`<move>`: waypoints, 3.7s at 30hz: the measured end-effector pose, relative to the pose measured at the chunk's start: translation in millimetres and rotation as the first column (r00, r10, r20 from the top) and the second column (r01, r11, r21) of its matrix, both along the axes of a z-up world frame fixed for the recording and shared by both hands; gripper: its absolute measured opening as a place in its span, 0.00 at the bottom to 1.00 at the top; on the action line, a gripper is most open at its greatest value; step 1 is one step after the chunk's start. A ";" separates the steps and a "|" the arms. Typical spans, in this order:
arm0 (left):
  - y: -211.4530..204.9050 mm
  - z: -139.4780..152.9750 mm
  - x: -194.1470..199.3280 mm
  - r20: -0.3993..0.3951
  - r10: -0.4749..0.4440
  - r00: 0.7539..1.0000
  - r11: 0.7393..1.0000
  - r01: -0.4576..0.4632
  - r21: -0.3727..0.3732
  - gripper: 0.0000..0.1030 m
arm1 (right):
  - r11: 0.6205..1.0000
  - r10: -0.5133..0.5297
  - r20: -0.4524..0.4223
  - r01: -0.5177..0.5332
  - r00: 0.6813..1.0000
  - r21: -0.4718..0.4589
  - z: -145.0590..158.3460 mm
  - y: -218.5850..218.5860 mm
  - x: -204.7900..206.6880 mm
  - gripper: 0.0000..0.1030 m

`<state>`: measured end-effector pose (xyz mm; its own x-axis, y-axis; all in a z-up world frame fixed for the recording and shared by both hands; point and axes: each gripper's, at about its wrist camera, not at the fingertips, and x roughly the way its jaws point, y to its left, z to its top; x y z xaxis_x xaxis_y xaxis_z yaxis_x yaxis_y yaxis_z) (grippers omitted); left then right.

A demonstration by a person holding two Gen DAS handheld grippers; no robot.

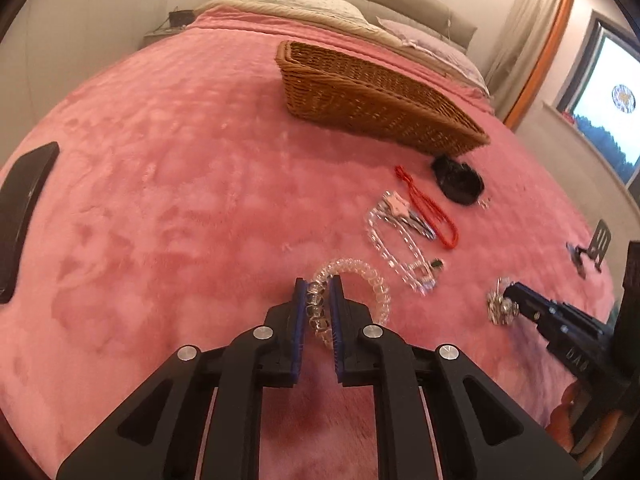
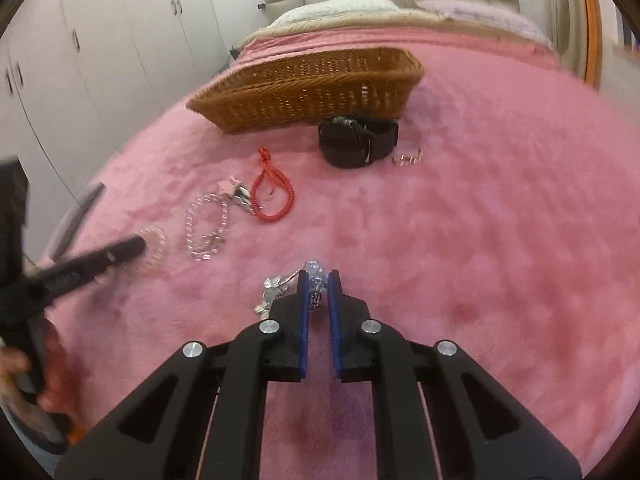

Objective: Organize jewelry

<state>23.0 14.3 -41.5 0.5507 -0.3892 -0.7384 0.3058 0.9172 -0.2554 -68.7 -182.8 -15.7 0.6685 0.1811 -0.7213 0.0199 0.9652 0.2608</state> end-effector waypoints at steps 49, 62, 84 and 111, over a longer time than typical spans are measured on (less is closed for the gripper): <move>-49.8 134.0 82.4 0.373 -0.035 0.927 0.995 0.067 -0.073 0.07 | 0.984 0.071 0.296 -0.019 0.953 -0.176 150.9 3.8 111.8 0.11; -99.0 71.2 216.7 0.169 -0.052 0.984 0.997 0.062 -0.056 0.07 | 0.996 0.038 0.038 -0.035 0.999 -0.088 70.3 -30.7 247.9 0.09; -56.9 129.1 116.8 0.331 -0.073 0.941 0.991 0.105 -0.079 0.58 | 1.000 0.021 0.154 -0.021 0.988 -0.006 119.7 -44.1 163.6 0.49; -5.2 -13.0 62.4 -0.091 -0.099 0.991 0.955 0.069 -0.289 0.36 | 0.964 0.256 -0.021 -0.257 0.966 -0.067 13.3 66.1 46.3 0.27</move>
<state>85.3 9.1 -54.5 0.4334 -0.6330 -0.6415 0.3365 0.7740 -0.5364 -22.4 -116.7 -2.4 0.5971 0.2954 -0.7458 -0.2278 0.9539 0.1954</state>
